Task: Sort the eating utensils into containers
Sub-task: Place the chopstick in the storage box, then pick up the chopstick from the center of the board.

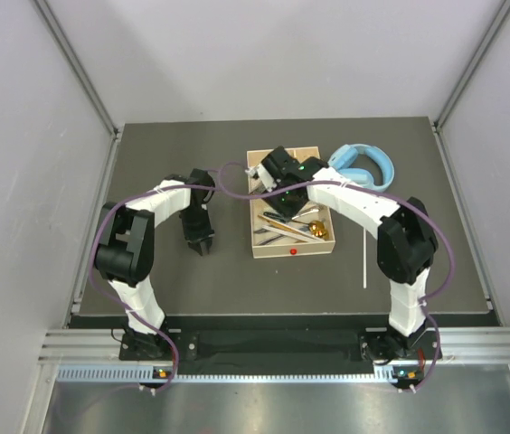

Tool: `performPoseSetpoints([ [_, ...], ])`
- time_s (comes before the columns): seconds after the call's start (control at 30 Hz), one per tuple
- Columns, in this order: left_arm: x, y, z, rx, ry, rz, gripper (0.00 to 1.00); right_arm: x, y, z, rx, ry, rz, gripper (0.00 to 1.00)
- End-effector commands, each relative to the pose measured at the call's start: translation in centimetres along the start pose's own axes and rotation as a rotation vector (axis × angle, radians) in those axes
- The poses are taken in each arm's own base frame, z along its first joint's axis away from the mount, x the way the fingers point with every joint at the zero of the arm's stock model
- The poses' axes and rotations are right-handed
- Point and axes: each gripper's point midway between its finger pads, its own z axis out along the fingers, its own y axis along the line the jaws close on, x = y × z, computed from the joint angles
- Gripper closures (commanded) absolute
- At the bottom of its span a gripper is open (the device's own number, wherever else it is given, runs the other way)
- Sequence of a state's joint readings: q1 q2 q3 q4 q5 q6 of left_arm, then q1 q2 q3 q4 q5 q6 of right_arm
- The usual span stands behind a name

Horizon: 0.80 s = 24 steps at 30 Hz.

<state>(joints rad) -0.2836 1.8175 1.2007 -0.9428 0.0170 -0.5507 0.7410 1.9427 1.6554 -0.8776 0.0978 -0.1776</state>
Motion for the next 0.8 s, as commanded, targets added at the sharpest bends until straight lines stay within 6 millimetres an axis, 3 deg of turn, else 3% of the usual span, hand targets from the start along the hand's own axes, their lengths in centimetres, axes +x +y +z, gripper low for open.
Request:
performPoseSetpoints([
  [0.0, -1.1, -0.5, -0.5, 0.014, -0.038, -0.005, 0.72, -1.0, -8.2, -6.1, 0.216, -0.164, 0.315, 0.57],
  [0.03, -1.1, -0.4, -0.5, 0.012, -0.037, -0.006, 0.72, -0.6, -9.3, -7.3, 0.227, -0.197, 0.427, 0.57],
  [0.07, -1.1, -0.4, -0.3, 0.012, -0.034, -0.007, 0.72, 1.7, -11.8, -6.8, 0.242, -0.173, 0.527, 0.58],
  [0.1, -1.1, -0.4, -0.3, 0.013, -0.035, -0.01, 0.72, 2.8, -12.8, -6.8, 0.238, -0.171, 0.585, 0.58],
  [0.17, -1.1, -0.4, -0.2, 0.012, -0.034, -0.01, 0.72, 6.3, -14.6, -6.3, 0.219, -0.122, 0.687, 0.59],
  [0.27, -1.3, -0.5, -0.3, 0.014, -0.038, -0.009, 0.72, 10.7, -15.6, -4.9, 0.219, -0.025, 0.758, 0.59],
  [0.33, -1.3, -0.6, -0.4, 0.015, -0.036, -0.01, 0.72, 12.5, -15.9, -4.3, 0.207, -0.002, 0.807, 0.59],
  [0.37, -1.4, -0.6, -0.4, 0.014, -0.038, -0.01, 0.72, 13.4, -14.9, -3.4, 0.159, 0.019, 0.833, 0.59],
  [0.53, -1.7, -0.8, -0.6, 0.017, -0.045, -0.015, 0.72, 15.1, -13.0, -1.2, 0.043, 0.047, 0.921, 0.58],
  [0.77, -1.5, -0.7, -0.6, 0.014, -0.038, -0.013, 0.72, 17.8, -12.1, 0.8, 0.053, 0.154, 0.916, 0.58],
])
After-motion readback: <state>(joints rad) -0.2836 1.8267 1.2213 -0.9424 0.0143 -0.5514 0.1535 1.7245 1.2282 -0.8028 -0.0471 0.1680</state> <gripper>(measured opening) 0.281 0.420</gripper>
